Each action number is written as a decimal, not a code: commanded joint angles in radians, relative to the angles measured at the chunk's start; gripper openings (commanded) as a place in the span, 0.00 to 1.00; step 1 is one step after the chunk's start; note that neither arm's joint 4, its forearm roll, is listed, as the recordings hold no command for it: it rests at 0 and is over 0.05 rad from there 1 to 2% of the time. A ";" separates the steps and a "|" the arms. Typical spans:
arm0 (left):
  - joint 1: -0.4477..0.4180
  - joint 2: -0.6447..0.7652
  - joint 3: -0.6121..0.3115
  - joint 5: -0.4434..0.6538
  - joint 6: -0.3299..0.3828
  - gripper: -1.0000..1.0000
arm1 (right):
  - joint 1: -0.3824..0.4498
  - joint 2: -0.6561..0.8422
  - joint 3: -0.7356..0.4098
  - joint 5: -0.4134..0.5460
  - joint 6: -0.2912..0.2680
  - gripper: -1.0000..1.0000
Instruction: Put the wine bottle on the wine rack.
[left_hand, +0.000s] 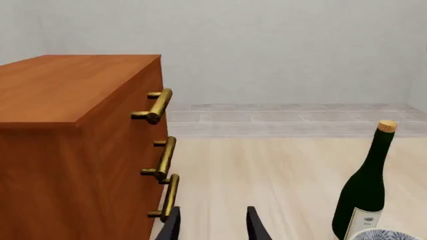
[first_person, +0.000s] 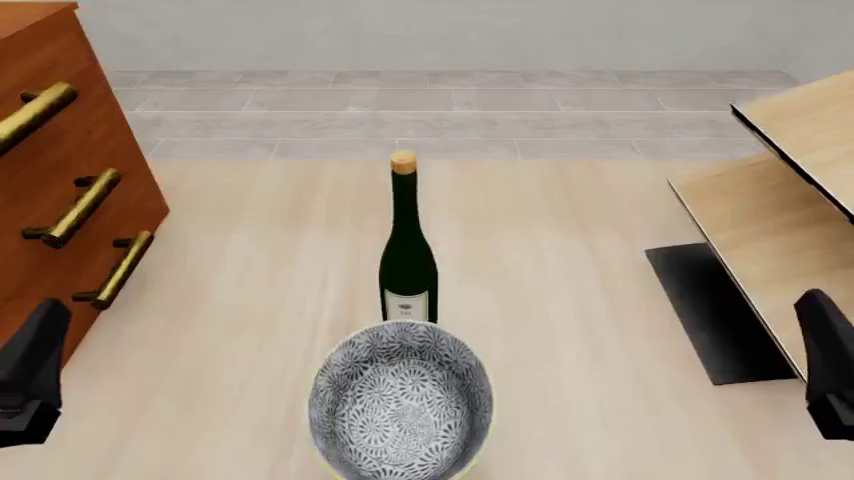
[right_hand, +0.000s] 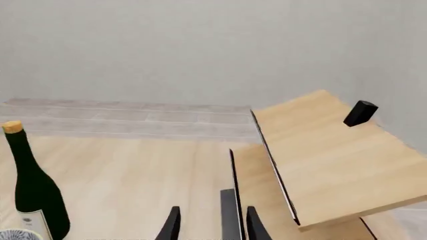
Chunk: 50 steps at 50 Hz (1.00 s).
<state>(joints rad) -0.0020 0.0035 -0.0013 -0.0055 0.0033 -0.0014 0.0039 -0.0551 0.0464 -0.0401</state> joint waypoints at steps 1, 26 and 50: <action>0.000 0.017 -0.003 -0.013 0.005 1.00 | -0.004 0.017 0.053 -0.063 0.032 1.00; -0.037 -0.001 -0.077 0.053 0.011 1.00 | 0.164 0.070 -0.029 -0.055 -0.031 1.00; -0.050 -0.003 -0.131 0.094 0.019 1.00 | 0.397 0.305 -0.149 -0.168 -0.066 1.00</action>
<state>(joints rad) -0.0458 0.0015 -0.1090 0.0734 0.0167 0.2962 0.2083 -0.1517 -0.0755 -0.0920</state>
